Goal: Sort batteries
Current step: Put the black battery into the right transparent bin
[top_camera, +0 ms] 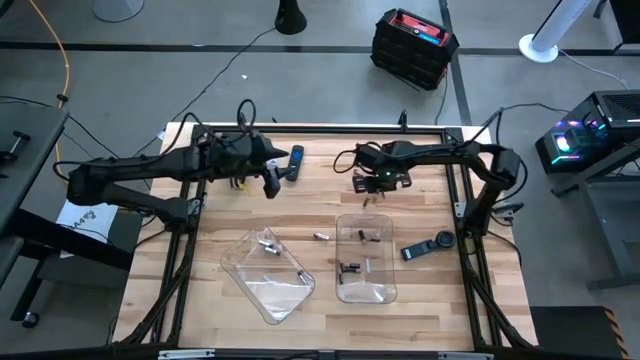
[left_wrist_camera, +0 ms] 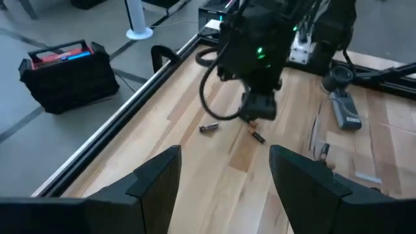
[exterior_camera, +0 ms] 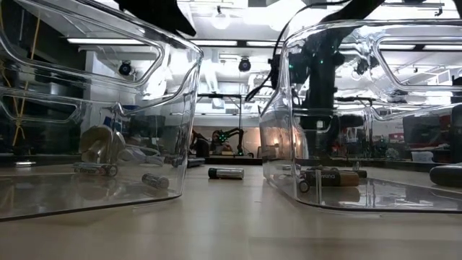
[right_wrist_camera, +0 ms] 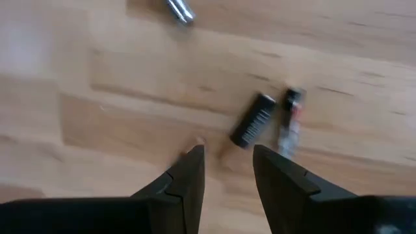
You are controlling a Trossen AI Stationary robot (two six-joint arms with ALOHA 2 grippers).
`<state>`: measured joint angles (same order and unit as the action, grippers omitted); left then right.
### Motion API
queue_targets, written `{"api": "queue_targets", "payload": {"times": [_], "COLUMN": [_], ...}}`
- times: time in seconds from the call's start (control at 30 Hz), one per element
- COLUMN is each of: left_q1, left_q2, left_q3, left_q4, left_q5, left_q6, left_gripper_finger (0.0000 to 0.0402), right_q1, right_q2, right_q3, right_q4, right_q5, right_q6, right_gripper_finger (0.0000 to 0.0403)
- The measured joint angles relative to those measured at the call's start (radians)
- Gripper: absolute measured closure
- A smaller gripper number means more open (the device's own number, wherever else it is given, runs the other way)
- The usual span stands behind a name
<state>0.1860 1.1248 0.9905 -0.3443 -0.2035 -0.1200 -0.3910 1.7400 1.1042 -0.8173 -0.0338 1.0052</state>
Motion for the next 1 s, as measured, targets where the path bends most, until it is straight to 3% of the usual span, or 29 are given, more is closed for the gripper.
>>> {"api": "queue_targets", "payload": {"times": [0.43, 0.83, 0.93, 1.0], "left_q1": [0.000, 0.000, 0.004, 0.007], "left_q2": [-0.002, -0.033, -0.062, -0.090], "left_q3": [-0.001, -0.001, -0.002, -0.002], "left_q4": [-0.125, -0.146, -0.106, -0.078], "left_q5": [0.003, -0.001, -0.026, -0.036], "left_q6": [0.090, 0.123, 0.125, 0.125], "left_gripper_finger": [0.0177, 0.0177, 0.0177, 0.0177], "right_q1": [0.001, 0.038, 0.050, 0.058], "right_q2": [0.043, 0.120, 0.140, 0.140], "right_q3": [0.000, 0.005, 0.005, 0.005], "right_q4": [0.021, 0.028, 0.029, 0.040], "right_q5": [0.091, 0.060, 0.062, 0.068], "right_q6": [0.219, 0.299, 0.296, 0.273], "right_gripper_finger": [0.0277, 0.0277, 0.0292, 0.0326]}}
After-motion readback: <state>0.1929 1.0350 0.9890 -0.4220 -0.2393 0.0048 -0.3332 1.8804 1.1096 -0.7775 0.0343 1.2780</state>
